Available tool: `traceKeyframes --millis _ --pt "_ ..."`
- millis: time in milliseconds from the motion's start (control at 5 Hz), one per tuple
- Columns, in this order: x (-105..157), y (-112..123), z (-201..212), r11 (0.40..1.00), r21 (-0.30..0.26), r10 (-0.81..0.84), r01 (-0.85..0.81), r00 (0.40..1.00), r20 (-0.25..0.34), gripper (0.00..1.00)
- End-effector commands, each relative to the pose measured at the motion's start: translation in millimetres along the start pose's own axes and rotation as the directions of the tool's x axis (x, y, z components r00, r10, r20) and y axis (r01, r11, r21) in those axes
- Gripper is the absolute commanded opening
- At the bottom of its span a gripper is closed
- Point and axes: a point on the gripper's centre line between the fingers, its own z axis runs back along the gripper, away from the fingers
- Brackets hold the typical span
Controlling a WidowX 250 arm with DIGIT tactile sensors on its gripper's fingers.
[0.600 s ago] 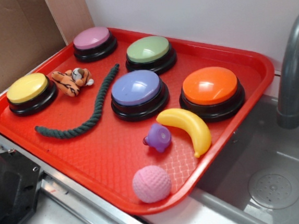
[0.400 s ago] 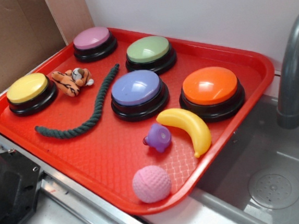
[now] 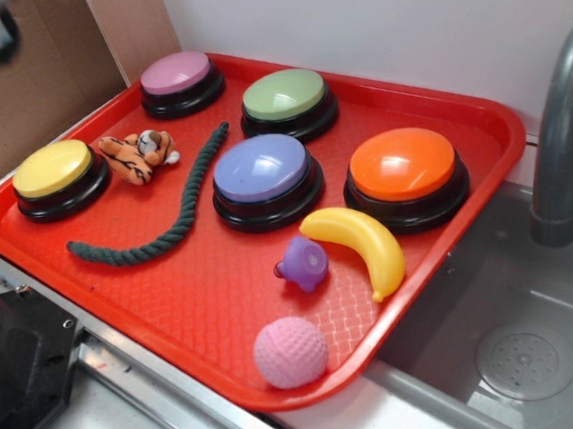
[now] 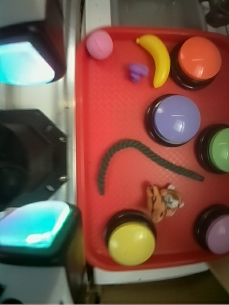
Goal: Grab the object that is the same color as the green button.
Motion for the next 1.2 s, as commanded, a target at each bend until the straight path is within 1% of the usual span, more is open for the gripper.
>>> traceKeyframes --millis 0,200,400,600,800,1000 --pt "24.0 -7.4 -65.3 0.988 0.037 -0.154 0.150 0.976 0.153 1.00" --pt "26.0 -1.7 -100.5 0.986 0.035 -0.168 0.165 0.972 0.165 1.00" --pt "25.8 1.3 -133.2 0.989 0.042 -0.146 0.141 0.978 0.147 1.00" --pt "25.5 6.4 -158.6 0.992 0.039 -0.126 0.122 0.986 0.106 1.00" --pt "24.0 8.2 -176.7 0.993 0.020 -0.115 0.114 0.988 0.105 1.00" --pt "22.5 6.6 -185.6 0.994 0.014 -0.110 0.109 0.990 0.087 0.15"
